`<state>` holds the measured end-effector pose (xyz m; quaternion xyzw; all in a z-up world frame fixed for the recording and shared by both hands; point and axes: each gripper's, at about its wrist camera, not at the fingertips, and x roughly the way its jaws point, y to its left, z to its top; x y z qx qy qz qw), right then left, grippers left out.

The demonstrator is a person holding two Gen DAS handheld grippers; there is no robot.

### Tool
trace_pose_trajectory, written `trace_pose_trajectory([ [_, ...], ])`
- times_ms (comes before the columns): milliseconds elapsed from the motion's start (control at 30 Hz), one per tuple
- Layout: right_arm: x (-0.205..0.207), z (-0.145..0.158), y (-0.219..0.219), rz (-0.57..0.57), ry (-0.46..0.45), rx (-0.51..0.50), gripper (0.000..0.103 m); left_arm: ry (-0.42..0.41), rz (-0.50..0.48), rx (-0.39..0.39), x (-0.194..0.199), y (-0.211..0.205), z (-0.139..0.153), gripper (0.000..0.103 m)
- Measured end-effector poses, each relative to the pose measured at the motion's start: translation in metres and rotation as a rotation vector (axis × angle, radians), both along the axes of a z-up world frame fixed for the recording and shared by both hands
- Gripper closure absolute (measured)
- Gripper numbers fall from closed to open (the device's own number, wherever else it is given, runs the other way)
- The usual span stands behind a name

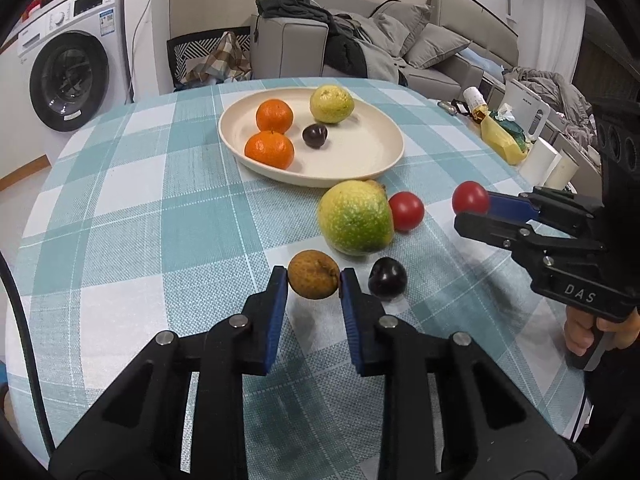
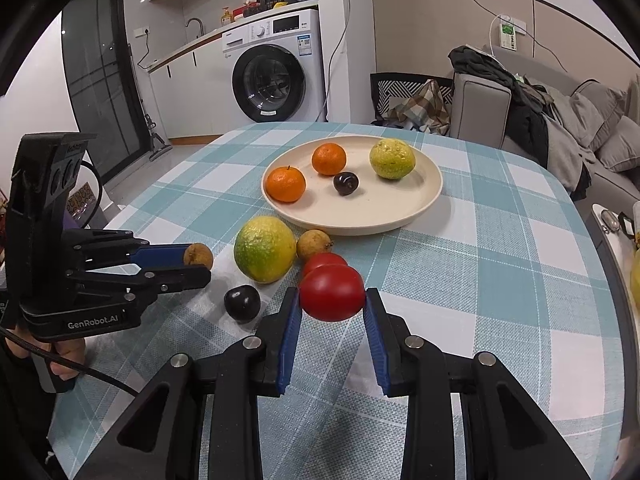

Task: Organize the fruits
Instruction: 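Close the right gripper on a red tomato while the left gripper grasps a small brown fruit, then carry the red tomato and brown fruit over the cream plate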

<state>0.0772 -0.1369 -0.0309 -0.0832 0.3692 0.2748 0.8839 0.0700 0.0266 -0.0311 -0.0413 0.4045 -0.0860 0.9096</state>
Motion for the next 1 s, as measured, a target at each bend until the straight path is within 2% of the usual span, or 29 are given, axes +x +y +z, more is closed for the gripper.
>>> trace_pose_trajectory([
  [267,-0.001,0.006,-0.007,-0.007,-0.031,0.066,0.071,-0.045,0.012,-0.020,-0.006,0.003,0.014,0.079],
  [633,0.003,0.010,-0.013,-0.024,-0.075,0.127,0.071,-0.139,0.080,-0.030,-0.011,0.005,0.038,0.079],
  [1000,0.012,0.015,-0.021,-0.042,-0.088,0.162,0.071,-0.146,0.115,-0.031,0.012,0.006,0.040,0.079],
])
